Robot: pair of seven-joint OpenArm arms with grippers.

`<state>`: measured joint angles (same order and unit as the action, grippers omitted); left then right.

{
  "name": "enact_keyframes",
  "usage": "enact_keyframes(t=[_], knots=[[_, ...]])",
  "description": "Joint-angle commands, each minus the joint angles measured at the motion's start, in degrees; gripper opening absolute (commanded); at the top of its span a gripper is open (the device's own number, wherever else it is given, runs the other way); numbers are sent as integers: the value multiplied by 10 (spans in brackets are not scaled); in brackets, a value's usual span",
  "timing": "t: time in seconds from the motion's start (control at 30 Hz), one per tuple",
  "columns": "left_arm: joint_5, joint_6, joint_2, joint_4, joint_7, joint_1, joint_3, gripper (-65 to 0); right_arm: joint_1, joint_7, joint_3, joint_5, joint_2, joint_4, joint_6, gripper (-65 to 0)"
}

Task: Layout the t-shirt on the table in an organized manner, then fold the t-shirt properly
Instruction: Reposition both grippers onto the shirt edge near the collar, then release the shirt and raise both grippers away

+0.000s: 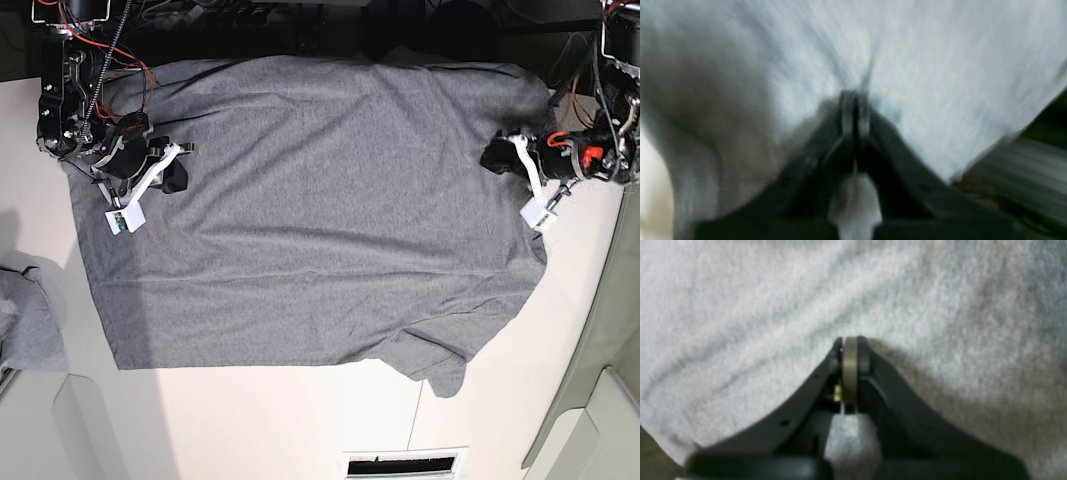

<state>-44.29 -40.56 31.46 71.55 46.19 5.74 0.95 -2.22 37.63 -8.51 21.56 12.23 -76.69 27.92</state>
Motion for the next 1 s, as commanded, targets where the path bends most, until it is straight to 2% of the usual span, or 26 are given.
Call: enact_keyframes(t=[0.0, 0.07, 0.13, 0.2, 0.4, 0.57, 0.7, 0.77, 0.83, 0.9, 0.97], knots=[[37, 6, 10, 0, -24, -7, 5, -650, 1, 0, -1, -14, 5, 6, -2, -650], [89, 6, 7, -15, -83, -10, 5, -650, 2, -31, -1, -28, 5, 23, -2, -650], [127, 35, 4, -34, -113, -31, 5, -650, 9, -52, -1, -41, 5, 42, -3, -650], [155, 53, -4, -62, -115, -68, 5, -650, 27, -60, -1, -47, 5, 67, -3, -650], [196, 54, -36, -166, -115, -188, 5, -650, 106, -68, -1, -47, 5, 137, -3, -650], [199, 56, -42, -245, -120, -266, 5, -650, 176, -70, -1, -49, 4, 188, -3, -650], [198, 56, -41, -256, -118, -305, 5, -650, 215, -70, -1, -50, 4, 201, -3, -650], [193, 51, -41, -256, -108, -316, 5, -649, 228, -68, -1, -50, 3, 201, -2, -650], [161, 37, -39, -254, -75, -324, 5, -646, 237, -56, -1, -42, 3, 199, -3, -650], [91, 6, -31, -239, -30, -323, 5, -602, 236, -49, -2, -30, 3, 186, -2, -650], [11, 6, -15, -213, 14, -316, 5, -529, 227, -40, -6, -23, 3, 159, -2, -650]])
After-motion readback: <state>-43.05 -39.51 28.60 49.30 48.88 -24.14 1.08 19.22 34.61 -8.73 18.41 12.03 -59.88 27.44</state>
